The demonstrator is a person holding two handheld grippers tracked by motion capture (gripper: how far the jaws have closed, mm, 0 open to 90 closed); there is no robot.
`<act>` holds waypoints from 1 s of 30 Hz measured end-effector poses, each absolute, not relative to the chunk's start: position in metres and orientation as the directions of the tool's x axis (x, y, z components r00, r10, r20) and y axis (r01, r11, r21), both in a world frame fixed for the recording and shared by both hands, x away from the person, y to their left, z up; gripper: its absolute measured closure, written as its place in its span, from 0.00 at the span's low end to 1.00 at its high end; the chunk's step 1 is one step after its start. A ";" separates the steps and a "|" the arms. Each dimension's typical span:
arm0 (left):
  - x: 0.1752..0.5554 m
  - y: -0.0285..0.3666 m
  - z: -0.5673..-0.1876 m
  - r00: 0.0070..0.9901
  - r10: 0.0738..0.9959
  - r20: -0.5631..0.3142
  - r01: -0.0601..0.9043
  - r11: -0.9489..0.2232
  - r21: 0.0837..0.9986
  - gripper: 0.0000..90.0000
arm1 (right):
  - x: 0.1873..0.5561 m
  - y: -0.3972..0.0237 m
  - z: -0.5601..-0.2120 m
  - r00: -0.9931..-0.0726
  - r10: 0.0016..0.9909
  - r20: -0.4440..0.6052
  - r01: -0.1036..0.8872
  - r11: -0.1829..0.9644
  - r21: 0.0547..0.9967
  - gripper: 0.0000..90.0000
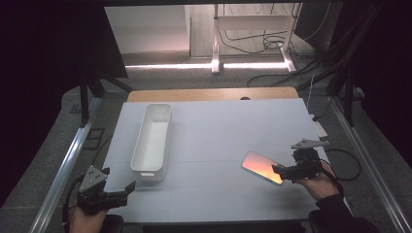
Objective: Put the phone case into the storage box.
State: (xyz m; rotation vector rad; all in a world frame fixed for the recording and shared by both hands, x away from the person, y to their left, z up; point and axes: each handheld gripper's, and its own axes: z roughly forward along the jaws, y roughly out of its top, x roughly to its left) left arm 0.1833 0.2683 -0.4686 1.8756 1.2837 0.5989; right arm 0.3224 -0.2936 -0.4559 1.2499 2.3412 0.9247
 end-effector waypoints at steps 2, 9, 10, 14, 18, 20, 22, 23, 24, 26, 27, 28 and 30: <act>0.183 0.268 -0.469 0.382 0.923 -0.042 0.561 -0.195 0.804 0.02 | 0.324 -0.293 -0.455 -0.562 0.827 0.022 0.617 0.401 0.677 0.00; 0.183 0.268 -0.469 0.382 0.923 -0.043 0.560 -0.195 0.805 0.02 | 0.332 -0.284 -0.457 -0.567 0.824 0.019 0.619 0.410 0.669 0.00; 0.183 0.268 -0.469 0.382 0.923 -0.043 0.560 -0.195 0.805 0.02 | 0.333 -0.284 -0.457 -0.565 0.825 0.022 0.622 0.408 0.668 0.00; 0.183 0.268 -0.469 0.384 0.922 -0.041 0.559 -0.197 0.805 0.02 | 0.335 -0.281 -0.458 -0.573 0.819 0.025 0.626 0.417 0.659 0.00; 0.183 0.268 -0.469 0.385 0.922 -0.040 0.559 -0.198 0.805 0.02 | 0.336 -0.280 -0.458 -0.575 0.817 0.027 0.627 0.420 0.656 0.10; 0.183 0.268 -0.469 0.386 0.922 -0.040 0.559 -0.199 0.805 0.02 | 0.337 -0.281 -0.457 -0.586 0.809 0.045 0.630 0.420 0.653 0.22; 0.183 0.268 -0.469 0.387 0.922 -0.037 0.558 -0.201 0.805 0.02 | 0.337 -0.281 -0.457 -0.590 0.806 0.048 0.631 0.423 0.650 0.30; 0.183 0.268 -0.469 0.387 0.921 -0.037 0.558 -0.202 0.805 0.02 | 0.337 -0.281 -0.457 -0.602 0.796 0.057 0.632 0.431 0.644 0.39; 0.183 0.268 -0.469 0.387 0.922 -0.036 0.558 -0.203 0.804 0.02 | 0.337 -0.281 -0.457 -0.606 0.793 0.058 0.631 0.435 0.642 0.44; 0.183 0.268 -0.469 0.387 0.921 -0.036 0.558 -0.203 0.805 0.02 | 0.338 -0.281 -0.457 -0.616 0.785 0.058 0.629 0.447 0.636 0.57; 0.183 0.268 -0.469 0.387 0.921 -0.035 0.558 -0.203 0.805 0.02 | 0.338 -0.281 -0.456 -0.618 0.783 0.065 0.634 0.448 0.630 0.63; 0.183 0.268 -0.469 0.387 0.921 -0.035 0.558 -0.204 0.805 0.02 | 0.339 -0.281 -0.456 -0.621 0.781 0.067 0.636 0.452 0.625 0.68; 0.183 0.267 -0.469 0.388 0.921 -0.034 0.557 -0.205 0.805 0.02 | 0.340 -0.282 -0.456 -0.637 0.767 0.080 0.635 0.463 0.618 0.83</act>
